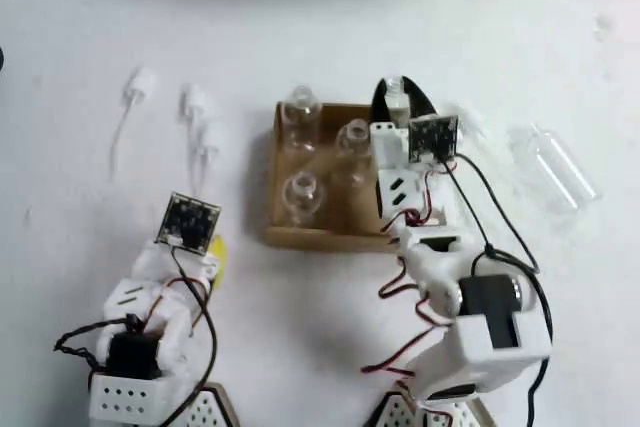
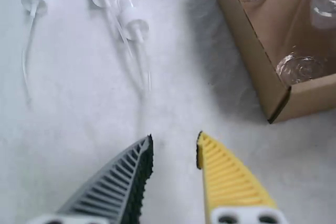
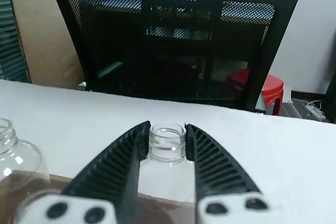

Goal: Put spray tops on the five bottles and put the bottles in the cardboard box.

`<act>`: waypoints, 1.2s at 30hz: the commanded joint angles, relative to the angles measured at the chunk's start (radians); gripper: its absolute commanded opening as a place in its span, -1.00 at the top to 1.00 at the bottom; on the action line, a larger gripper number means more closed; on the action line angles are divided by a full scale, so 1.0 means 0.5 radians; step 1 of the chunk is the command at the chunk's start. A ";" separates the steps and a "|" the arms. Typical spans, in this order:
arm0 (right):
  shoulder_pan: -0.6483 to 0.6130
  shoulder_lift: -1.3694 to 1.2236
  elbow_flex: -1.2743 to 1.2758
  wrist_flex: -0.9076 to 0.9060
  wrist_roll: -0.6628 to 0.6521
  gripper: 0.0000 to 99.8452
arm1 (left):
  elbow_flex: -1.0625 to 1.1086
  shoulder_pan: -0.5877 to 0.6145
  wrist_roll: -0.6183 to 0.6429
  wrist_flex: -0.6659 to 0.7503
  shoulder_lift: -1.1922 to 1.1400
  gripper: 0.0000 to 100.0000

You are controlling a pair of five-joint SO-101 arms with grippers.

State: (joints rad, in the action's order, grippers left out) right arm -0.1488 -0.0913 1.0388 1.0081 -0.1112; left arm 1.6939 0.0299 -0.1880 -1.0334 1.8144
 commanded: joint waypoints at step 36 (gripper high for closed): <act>0.023 0.404 0.196 0.167 -0.021 0.70 | -0.006 -0.026 -0.028 -0.015 0.014 0.74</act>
State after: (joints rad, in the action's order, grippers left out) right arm -0.1580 -0.0238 1.1370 1.1784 -0.1204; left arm 1.6939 0.0299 -0.1880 -1.0365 1.8144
